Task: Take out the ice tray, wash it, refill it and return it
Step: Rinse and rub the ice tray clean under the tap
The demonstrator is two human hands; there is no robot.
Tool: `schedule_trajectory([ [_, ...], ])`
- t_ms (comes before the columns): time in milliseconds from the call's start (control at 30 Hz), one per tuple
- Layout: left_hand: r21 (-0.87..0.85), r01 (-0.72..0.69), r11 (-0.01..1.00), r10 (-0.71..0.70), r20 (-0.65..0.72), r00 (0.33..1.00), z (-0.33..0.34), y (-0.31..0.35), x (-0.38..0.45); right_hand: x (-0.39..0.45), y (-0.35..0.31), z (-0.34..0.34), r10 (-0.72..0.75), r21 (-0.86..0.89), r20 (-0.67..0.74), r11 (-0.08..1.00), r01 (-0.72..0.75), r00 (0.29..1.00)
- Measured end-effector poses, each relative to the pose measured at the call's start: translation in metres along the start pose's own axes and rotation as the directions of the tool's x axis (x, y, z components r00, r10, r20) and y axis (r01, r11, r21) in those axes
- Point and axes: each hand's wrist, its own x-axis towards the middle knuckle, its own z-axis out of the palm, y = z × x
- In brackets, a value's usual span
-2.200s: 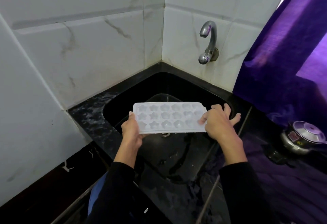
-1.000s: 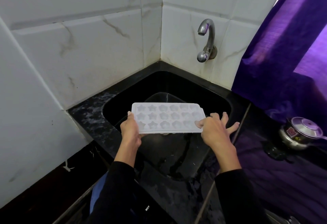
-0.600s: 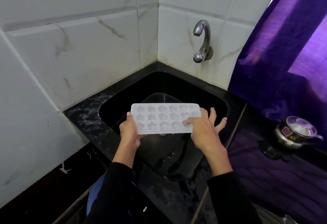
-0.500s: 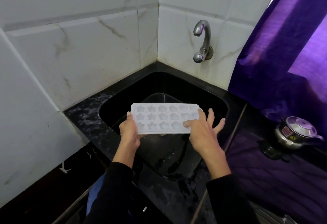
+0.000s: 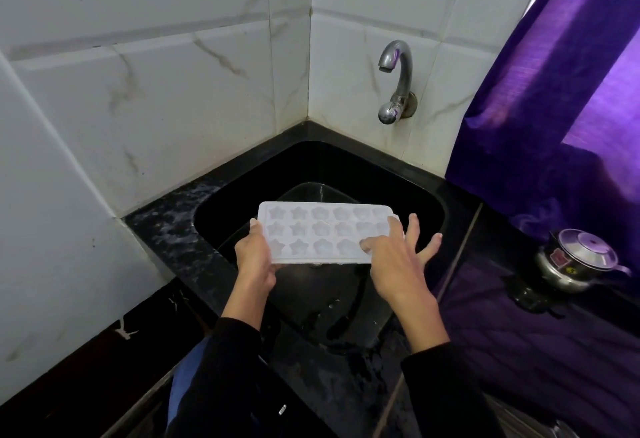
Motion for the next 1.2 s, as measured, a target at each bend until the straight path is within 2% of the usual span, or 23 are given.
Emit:
schedule_trajectory([
  [167,0.006,0.005,1.0,-0.005,0.002,1.0,-0.002,-0.001,0.0,0.002,0.006,-0.003,0.041,0.012,0.049,0.999,-0.042,0.998],
  [400,0.001,-0.001,1.0,0.002,-0.014,1.0,0.004,-0.001,-0.005,0.002,0.003,-0.002,0.021,-0.012,0.006,1.0,-0.021,1.0],
  [500,0.002,-0.008,1.0,0.008,-0.028,1.0,0.003,-0.001,-0.005,0.0,0.005,-0.003,0.001,-0.011,0.018,1.0,-0.001,1.0],
  [667,0.021,-0.006,1.0,0.006,-0.022,1.0,0.002,-0.001,-0.005,0.004,0.008,-0.006,0.046,0.018,0.053,0.999,-0.047,0.998],
  [867,0.018,0.002,1.0,-0.002,-0.021,1.0,0.005,-0.002,-0.008,0.002,0.005,-0.002,0.017,-0.018,-0.005,1.0,-0.017,1.0],
  [1100,0.044,0.017,0.999,-0.016,-0.025,1.0,0.004,-0.004,-0.008,-0.002,0.011,-0.002,0.009,0.0,0.034,1.0,-0.009,0.999],
  [1200,0.04,0.029,0.999,-0.029,-0.021,0.999,0.006,-0.005,-0.009,-0.001,0.011,-0.003,0.012,0.04,-0.026,0.999,-0.011,1.0],
])
